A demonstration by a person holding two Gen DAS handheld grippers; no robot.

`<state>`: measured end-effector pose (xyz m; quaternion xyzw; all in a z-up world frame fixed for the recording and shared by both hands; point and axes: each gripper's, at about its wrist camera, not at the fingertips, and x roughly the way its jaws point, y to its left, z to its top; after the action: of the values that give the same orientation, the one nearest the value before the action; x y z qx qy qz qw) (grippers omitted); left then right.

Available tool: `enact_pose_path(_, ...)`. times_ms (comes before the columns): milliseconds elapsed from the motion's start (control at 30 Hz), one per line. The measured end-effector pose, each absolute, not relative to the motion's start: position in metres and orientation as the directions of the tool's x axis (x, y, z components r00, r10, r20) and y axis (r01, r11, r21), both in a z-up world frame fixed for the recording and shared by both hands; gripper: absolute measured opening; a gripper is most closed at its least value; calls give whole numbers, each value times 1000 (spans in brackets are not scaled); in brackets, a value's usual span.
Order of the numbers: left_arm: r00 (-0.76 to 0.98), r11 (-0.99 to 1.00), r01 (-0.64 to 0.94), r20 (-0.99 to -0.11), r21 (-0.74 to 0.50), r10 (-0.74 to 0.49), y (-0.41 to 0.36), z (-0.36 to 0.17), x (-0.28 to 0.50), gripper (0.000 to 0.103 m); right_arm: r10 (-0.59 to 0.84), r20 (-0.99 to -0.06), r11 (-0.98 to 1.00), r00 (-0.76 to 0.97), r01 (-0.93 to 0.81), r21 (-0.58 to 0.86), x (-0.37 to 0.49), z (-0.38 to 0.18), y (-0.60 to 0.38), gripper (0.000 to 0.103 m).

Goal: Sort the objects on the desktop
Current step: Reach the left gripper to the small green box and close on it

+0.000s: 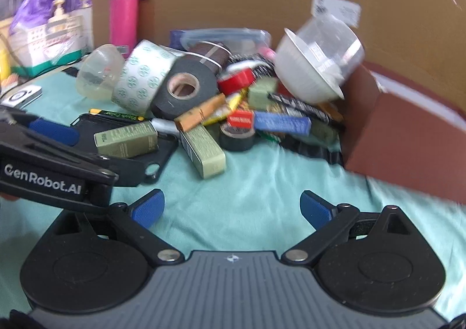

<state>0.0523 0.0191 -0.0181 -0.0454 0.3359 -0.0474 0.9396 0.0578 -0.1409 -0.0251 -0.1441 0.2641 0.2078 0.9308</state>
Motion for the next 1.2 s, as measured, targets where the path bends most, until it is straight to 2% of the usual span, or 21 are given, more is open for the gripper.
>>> enact_pose_path(233,758,988,82,-636,-129,-146,29,-17,68,88,379,-551,840,743,-527,-133,81,-20,-137,97)
enact_pose_path(400,746,980,127,-636,-152,-195,31,-15,80,62,422,-536,807,731,-572,-146,94,-18,-129,94)
enact_pose_path(467,747,981,134,-637,-139,-192,31,-15,81,52,435,-538,790,722,-593,-157,98,-20,-126,79)
enact_pose_path(567,737,976,167,-640,-140,-218,31,-16,80,44,456,-540,783,708,-608,-135,100,-22,-128,72)
enact_pose_path(700,729,973,188,-646,-131,-228,29,-18,84,44,469,-546,780,694,-616,-113,104,-26,-130,68)
enact_pose_path(767,720,974,189,-657,-127,-225,29,-21,87,44,463,-560,780,687,-616,-110,107,-29,-129,57)
enact_pose_path(833,723,972,199,-652,-122,-230,29,-24,89,43,462,-571,779,679,-618,-105,108,-33,-128,51)
enact_pose_path(900,727,974,197,-649,-116,-224,30,-25,88,34,471,-569,779,674,-621,-90,109,-33,-128,45)
enact_pose_path(933,728,974,196,-648,-115,-223,29,-25,89,34,474,-569,779,672,-621,-84,110,-32,-129,39)
enact_pose_path(1000,732,974,196,-645,-110,-220,29,-25,89,33,481,-570,776,666,-626,-77,110,-32,-129,35)
enact_pose_path(1067,738,977,189,-643,-94,-205,26,-25,88,24,484,-571,770,663,-632,-81,107,-33,-128,28)
enact_pose_path(1200,734,977,178,-645,-118,-212,29,-21,85,23,487,-570,776,662,-627,-64,101,-31,-134,21)
